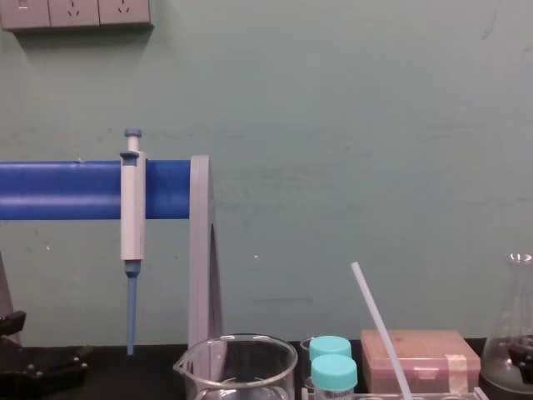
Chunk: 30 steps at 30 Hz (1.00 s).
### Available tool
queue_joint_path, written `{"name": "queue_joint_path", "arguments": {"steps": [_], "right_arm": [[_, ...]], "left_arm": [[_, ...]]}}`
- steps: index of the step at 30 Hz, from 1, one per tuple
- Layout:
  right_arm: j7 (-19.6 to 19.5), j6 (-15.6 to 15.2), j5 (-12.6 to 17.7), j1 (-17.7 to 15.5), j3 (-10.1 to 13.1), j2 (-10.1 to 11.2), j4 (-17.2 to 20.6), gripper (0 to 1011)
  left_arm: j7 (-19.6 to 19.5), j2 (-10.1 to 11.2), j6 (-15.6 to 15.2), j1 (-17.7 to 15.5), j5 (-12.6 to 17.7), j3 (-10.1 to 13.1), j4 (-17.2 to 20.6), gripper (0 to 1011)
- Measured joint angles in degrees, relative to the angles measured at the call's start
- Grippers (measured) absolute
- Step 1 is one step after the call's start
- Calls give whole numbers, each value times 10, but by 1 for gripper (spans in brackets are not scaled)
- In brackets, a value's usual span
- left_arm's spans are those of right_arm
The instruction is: Pick up the stirring rod with one hand, then place it down.
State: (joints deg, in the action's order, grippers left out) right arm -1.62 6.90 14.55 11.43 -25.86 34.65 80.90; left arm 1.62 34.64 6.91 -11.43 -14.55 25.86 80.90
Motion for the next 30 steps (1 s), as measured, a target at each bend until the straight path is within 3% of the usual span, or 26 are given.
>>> {"name": "queue_joint_path", "arguments": {"steps": [6, 10, 16, 17, 19, 21, 24, 25, 30], "right_arm": [[6, 0, 0, -2, 8, -2, 2, 1003], [26, -3, 27, 2, 25, -12, 14, 1003], [102, -43, 130, 21, 59, -39, 44, 1003], [102, -43, 130, 21, 59, -39, 44, 1003], [132, -60, 162, 32, 65, -49, 50, 1003], [160, -77, 186, 45, 66, -60, 53, 1003], [178, -87, 197, 54, 64, -66, 53, 1003], [209, -99, 209, 73, 56, -80, 51, 1003], [234, -131, 206, 106, 35, -98, 37, 1003]], "left_arm": [[0, 0, 0, 0, 0, 0, 0, 1000], [0, 0, 0, 0, 0, 0, 0, 1000], [0, 0, 0, 0, 0, 0, 0, 1000], [0, 0, 0, 0, 0, 0, 0, 1000], [0, 0, 0, 0, 0, 0, 0, 1000], [0, 0, 0, 0, 0, 0, 0, 1000], [0, 0, 0, 0, 0, 0, 0, 1000], [0, 0, 0, 0, 0, 0, 0, 1000], [0, 0, 0, 0, 0, 0, 0, 1000]]}}
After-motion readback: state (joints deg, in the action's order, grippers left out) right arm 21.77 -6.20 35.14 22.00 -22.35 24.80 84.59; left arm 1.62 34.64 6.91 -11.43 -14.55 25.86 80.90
